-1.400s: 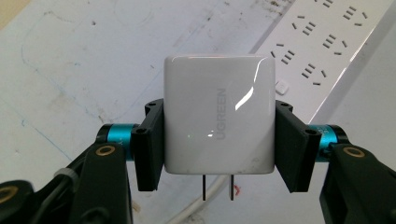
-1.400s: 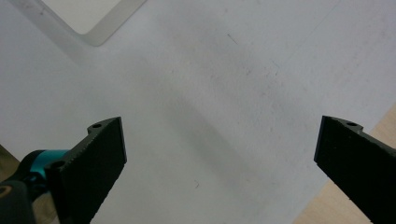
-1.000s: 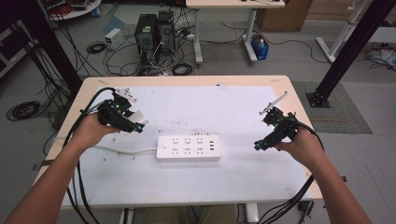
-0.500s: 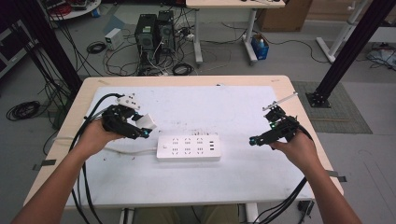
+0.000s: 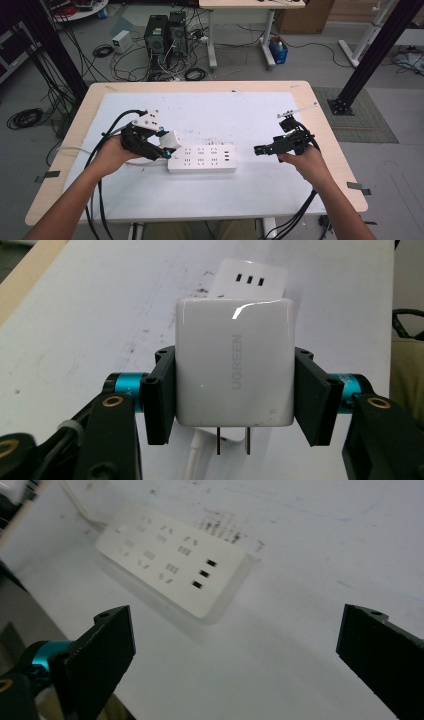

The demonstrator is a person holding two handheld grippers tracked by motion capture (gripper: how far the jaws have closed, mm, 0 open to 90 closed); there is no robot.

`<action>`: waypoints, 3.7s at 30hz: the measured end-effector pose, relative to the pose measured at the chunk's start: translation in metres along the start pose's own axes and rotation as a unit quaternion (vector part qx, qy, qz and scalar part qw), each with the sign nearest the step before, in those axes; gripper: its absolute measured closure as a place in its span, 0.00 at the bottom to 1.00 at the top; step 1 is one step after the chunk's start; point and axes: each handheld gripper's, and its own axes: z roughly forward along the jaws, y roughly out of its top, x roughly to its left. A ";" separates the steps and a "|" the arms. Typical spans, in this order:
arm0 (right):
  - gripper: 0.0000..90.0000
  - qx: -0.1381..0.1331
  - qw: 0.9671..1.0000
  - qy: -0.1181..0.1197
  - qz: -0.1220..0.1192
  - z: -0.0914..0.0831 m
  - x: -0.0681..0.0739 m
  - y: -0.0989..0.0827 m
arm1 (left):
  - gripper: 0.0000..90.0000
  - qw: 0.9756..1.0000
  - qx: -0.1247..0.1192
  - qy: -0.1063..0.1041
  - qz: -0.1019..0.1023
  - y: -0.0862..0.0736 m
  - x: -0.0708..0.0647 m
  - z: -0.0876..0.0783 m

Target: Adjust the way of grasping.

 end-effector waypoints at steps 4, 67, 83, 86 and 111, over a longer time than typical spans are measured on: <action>0.02 -0.014 0.999 0.039 0.022 0.002 0.006 0.001 | 0.47 1.000 -0.005 -0.010 0.015 0.008 -0.007 0.008; 0.05 0.056 0.976 0.140 0.159 0.042 0.043 0.020 | 0.47 0.992 -0.083 -0.085 0.039 0.043 -0.035 0.085; 0.17 0.086 0.972 0.150 0.159 0.060 0.050 0.026 | 0.47 0.991 -0.090 -0.088 0.042 0.048 -0.037 0.088; 0.19 0.088 0.971 0.151 0.161 0.062 0.050 0.027 | 0.47 0.991 -0.092 -0.087 0.044 0.049 -0.037 0.088; 0.54 0.083 0.958 0.192 0.197 0.067 0.040 0.027 | 0.47 0.991 -0.095 -0.072 0.055 0.050 -0.042 0.093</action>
